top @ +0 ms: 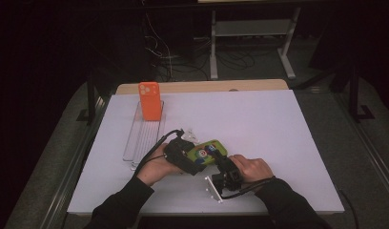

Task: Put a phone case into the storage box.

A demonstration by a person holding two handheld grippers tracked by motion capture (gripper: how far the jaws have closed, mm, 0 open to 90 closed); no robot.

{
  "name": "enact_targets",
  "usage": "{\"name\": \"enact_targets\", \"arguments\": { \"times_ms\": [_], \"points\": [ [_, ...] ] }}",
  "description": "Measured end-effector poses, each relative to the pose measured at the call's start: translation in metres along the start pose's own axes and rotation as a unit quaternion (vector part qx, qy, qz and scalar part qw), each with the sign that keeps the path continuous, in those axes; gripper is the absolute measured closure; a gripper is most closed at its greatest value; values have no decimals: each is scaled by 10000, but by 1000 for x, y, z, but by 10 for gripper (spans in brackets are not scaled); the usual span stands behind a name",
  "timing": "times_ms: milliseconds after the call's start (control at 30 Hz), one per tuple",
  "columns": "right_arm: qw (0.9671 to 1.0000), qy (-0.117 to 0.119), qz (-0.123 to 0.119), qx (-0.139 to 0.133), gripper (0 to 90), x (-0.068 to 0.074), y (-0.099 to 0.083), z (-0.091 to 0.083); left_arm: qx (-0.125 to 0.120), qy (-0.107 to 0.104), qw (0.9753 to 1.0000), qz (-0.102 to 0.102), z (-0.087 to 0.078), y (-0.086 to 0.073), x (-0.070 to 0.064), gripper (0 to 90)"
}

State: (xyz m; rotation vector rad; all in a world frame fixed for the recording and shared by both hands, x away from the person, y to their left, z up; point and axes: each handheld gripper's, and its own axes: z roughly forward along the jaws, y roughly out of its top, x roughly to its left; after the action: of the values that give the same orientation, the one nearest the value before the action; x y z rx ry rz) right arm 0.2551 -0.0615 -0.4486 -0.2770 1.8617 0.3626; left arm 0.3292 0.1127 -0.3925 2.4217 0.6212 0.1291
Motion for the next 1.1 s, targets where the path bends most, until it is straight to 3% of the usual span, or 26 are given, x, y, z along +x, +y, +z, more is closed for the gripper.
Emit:
{"name": "enact_targets", "arguments": {
  "times_ms": [100, 200, 233, 267, 300, 333, 433, 567, 600, 767, 800, 900, 967, 1000, 1033, 1067, 1100],
  "points": [
    [10000, -40, 6, 18, 759, -1, 0, 0, -100, 62, 9999, 4, -1, -1, -1, 126],
    [10000, -41, 1, 72, 758, 0, -1, 0, -73, 28, 10000, -39, -2, 0, 1, 20],
    [9999, -49, 36, 100, 759, 0, -1, 0, -231, 27, 9996, -173, -1, -1, -1, 19],
    [9999, -45, 64, 110, 759, 0, -2, 0, -117, 28, 9999, -38, -4, -1, 2, 1],
    [9999, -35, 78, 127, 758, -1, -2, 1, -269, -15, 9995, -192, -4, -1, 1, 0],
    [9998, -46, 102, 150, 759, -2, -4, 1, -193, -9, 9998, -62, -7, -1, 3, 0],
    [9996, -58, 168, 212, 759, -6, -8, 1, -236, -40, 9997, -16, -12, -1, 5, 0],
    [9987, -85, 407, 291, 759, -10, -18, 3, -321, -8, 9994, -89, -15, -2, 7, 0],
    [9982, -61, 511, 310, 759, -11, -20, 3, -406, 7, 9990, -203, -14, -3, 6, 0],
    [9942, 170, 976, 430, 759, -17, -29, 3, -370, 48, 9991, -195, -17, -4, 10, 0],
    [9928, 224, 1099, 417, 759, -19, -31, 4, -285, 57, 9995, -86, -18, -5, 12, 0],
    [9864, 357, 1558, 392, 759, -23, -35, 4, -317, 65, 9995, -60, -18, -5, 14, 0],
    [9840, 427, 1696, 344, 759, -26, -38, 5, -337, 62, 9993, -177, -18, -6, 13, 0],
    [9808, 516, 1848, 337, 759, -28, -40, 5, -336, 61, 9993, -176, -18, -6, 13, 0],
    [9776, 576, 1999, 324, 759, -29, -41, 5, -438, 64, 9986, -304, -16, -6, 11, 0],
    [9701, 686, 2307, 323, 759, -31, -42, 5, -430, 70, 9986, -286, -16, -6, 11, 0],
    [9646, 701, 2519, 336, 759, -31, -42, 5, -438, 117, 9987, -231, -17, -6, 12, 0]
  ]
}}
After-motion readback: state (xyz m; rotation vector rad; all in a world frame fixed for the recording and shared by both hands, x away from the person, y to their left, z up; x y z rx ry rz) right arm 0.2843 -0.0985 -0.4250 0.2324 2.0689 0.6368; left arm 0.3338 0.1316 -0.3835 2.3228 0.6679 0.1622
